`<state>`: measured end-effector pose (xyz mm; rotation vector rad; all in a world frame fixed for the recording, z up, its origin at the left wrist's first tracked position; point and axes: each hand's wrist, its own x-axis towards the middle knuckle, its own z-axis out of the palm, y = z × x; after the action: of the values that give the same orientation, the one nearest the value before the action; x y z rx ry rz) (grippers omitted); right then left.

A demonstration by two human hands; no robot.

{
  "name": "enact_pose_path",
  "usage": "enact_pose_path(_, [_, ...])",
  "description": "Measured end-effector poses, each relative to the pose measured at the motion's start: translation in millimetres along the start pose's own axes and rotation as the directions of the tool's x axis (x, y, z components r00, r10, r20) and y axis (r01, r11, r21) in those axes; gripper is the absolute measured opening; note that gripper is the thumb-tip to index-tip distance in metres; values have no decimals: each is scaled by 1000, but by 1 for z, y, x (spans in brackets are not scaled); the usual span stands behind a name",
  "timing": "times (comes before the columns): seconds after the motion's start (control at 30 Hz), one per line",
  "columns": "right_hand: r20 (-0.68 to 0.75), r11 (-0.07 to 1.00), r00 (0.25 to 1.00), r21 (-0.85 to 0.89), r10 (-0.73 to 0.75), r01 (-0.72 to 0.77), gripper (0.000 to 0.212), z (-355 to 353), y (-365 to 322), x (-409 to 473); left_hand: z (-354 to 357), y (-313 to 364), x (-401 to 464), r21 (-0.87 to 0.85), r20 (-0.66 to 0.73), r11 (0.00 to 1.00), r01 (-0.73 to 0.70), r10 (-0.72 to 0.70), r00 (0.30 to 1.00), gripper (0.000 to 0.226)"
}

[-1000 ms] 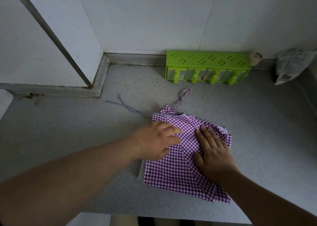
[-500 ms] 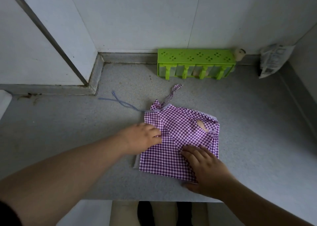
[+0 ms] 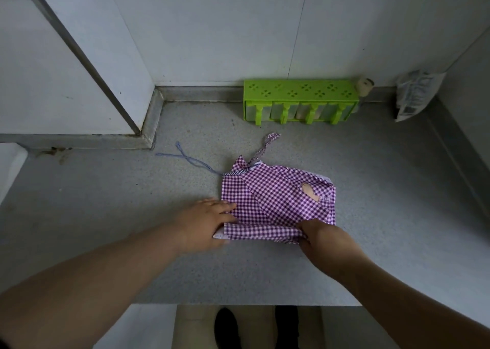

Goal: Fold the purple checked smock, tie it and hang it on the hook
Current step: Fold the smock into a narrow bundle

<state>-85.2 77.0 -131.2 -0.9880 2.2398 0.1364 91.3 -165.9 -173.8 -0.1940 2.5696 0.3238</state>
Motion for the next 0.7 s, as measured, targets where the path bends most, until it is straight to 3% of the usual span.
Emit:
enact_pose_path(0.07, [-85, 994, 996, 96, -40, 48, 34, -2, 8, -2, -6, 8, 7, -144, -33, 984, 106, -112, 993, 55])
enact_pose_path(0.13, [-81, 975, 995, 208, -65, 80, 34, -6, 18, -6, -7, 11, 11, -286, -23, 932, 222, -238, 971, 41])
enact_pose_path(0.2, [-12, 948, 997, 309, -80, 80, 57, -14, 27, -6, -5, 9, 10, -400, 29, 864, 306, -322, 946, 30])
enact_pose_path(0.27, [19, 954, 995, 286, -96, 86, 76, -24, 33, -8, -6, 4, 4, -490, 68, 798, 350, -365, 929, 43])
enact_pose_path(0.47, [-58, 974, 997, 217, -48, 60, 34, -36, 30, 10, -15, 6, -4, -678, 147, 617, 400, -419, 896, 64])
enact_pose_path(0.57, [-116, 985, 993, 175, 24, -3, 33, -35, 24, 31, -20, 12, -2, -721, 133, 568, 397, -449, 884, 61])
enact_pose_path(0.7, [-165, 986, 980, 141, 115, -91, 35, -26, 18, 54, -25, 23, 13, -711, 36, 579, 399, -537, 843, 56])
